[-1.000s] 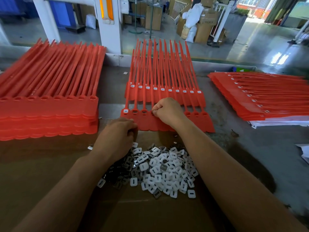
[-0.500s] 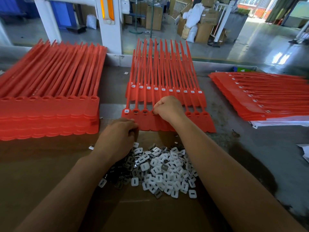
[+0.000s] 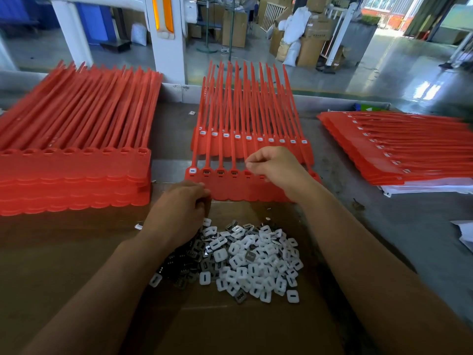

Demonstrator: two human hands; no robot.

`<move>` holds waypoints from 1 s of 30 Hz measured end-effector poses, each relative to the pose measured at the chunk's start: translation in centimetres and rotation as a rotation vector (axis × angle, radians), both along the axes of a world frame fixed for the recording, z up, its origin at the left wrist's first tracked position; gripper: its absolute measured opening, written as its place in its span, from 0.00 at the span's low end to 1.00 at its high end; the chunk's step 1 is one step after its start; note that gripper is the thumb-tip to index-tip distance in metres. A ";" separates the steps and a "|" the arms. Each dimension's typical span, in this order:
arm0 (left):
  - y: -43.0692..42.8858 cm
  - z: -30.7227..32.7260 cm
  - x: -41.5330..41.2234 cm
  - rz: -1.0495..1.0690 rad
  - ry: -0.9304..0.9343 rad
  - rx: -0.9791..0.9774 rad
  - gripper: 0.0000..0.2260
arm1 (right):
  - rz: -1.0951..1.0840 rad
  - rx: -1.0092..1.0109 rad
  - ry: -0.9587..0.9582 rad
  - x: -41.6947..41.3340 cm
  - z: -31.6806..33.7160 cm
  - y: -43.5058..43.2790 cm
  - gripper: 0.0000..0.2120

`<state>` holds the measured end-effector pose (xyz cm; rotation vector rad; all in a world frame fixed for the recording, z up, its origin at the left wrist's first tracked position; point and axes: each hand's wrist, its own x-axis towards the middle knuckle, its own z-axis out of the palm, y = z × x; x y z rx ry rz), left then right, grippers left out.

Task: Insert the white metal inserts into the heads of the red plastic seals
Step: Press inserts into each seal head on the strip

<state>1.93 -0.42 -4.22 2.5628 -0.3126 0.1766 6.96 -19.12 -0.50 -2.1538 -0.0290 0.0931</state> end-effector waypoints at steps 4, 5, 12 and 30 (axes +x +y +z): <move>0.0 -0.2 0.2 0.007 -0.006 0.009 0.16 | 0.210 -0.200 0.029 -2.4 0.8 -1.5 0.06; 0.0 -0.2 0.2 0.009 -0.010 0.011 0.16 | 0.256 -0.275 0.050 -2.8 0.9 -1.8 0.06; 0.1 -0.4 0.3 0.019 -0.008 0.000 0.16 | 0.329 -0.419 0.059 -4.1 0.8 -2.9 0.08; 0.0 -0.2 0.1 0.013 -0.008 0.009 0.16 | 0.327 -0.779 0.043 -3.9 0.0 -2.2 0.08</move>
